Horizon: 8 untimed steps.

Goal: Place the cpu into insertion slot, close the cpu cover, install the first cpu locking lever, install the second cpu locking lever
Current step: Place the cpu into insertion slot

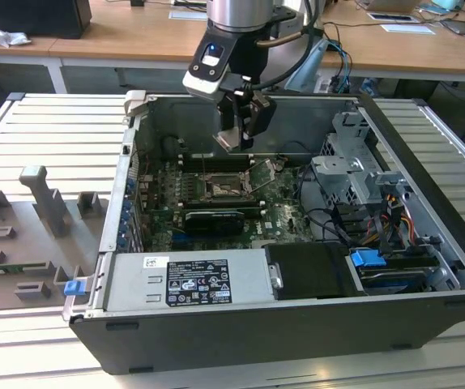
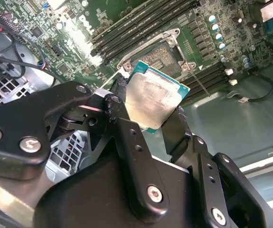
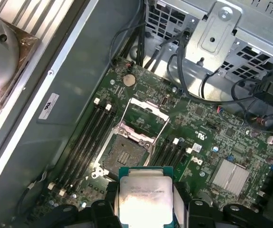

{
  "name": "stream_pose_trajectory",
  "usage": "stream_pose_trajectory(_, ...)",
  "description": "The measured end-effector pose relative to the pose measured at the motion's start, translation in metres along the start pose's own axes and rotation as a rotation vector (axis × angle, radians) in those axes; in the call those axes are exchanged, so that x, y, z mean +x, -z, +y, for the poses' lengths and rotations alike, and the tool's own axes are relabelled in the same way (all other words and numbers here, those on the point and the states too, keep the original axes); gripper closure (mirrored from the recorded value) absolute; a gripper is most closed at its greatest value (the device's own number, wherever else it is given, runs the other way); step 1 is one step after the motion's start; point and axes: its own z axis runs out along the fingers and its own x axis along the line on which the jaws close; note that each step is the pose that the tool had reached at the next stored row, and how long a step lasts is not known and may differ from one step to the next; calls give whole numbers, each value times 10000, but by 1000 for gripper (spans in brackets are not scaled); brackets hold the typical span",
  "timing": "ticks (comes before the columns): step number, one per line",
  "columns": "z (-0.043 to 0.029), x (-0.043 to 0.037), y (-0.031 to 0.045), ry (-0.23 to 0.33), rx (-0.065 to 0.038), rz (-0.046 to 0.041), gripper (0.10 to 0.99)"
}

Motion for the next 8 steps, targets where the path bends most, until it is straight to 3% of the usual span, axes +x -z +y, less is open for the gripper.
stream_pose_trajectory(4, -2, -1, -19, -332, -4, -32, 545)
stream_pose_trajectory(8, -4, -1, -53, -1356, -27, -118, 545)
